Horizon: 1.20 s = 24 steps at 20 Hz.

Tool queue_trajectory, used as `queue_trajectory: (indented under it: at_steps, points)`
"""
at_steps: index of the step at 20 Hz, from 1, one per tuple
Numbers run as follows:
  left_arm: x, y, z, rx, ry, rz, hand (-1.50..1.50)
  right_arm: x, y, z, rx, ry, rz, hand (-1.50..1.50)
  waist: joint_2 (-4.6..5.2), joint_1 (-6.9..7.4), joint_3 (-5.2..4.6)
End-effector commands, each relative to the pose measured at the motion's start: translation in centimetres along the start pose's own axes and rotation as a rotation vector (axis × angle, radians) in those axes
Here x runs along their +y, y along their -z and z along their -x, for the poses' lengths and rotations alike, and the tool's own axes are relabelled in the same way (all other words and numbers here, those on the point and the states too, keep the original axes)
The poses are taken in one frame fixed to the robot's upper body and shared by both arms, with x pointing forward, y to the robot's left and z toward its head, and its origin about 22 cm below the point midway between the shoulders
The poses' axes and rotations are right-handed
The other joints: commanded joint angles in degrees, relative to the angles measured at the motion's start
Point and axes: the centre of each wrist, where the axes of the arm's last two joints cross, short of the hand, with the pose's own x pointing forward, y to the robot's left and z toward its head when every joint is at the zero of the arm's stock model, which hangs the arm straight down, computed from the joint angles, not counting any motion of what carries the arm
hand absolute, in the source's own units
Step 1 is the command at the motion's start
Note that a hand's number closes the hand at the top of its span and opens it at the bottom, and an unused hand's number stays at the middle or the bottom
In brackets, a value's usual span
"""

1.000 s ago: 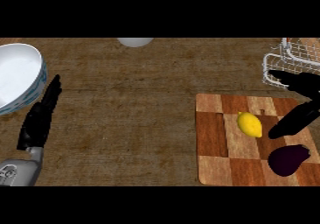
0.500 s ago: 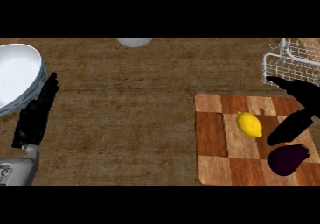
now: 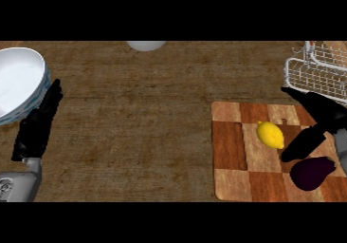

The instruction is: Pick the lemon from the cutting board and place it in the tiered basket

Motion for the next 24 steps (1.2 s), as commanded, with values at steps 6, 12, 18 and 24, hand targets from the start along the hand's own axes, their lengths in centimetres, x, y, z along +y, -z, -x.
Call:
queue_trajectory:
  at_steps: [6,12,18,24]
  points:
    - [-1.5,-0.1,-1.4,-0.004,0.013,0.000,0.00,0.8,1.6,1.3,0.087,-0.006,-0.031,-1.50,0.02,0.08,0.03]
    - [-1.7,0.2,-1.1,-0.011,0.006,-0.007,0.00,1.7,1.5,0.8,0.083,-0.014,-0.052,-1.50,-0.01,-0.08,0.01]
    - [-2.2,0.8,0.7,-0.009,0.010,-0.009,0.00,1.2,3.3,3.7,0.067,0.011,-0.092,-1.50,0.07,-0.26,0.01]
    - [-2.0,0.7,-0.6,0.011,0.002,-0.009,0.00,3.9,5.3,0.0,0.082,-0.016,-0.122,-1.50,0.04,0.04,0.02]
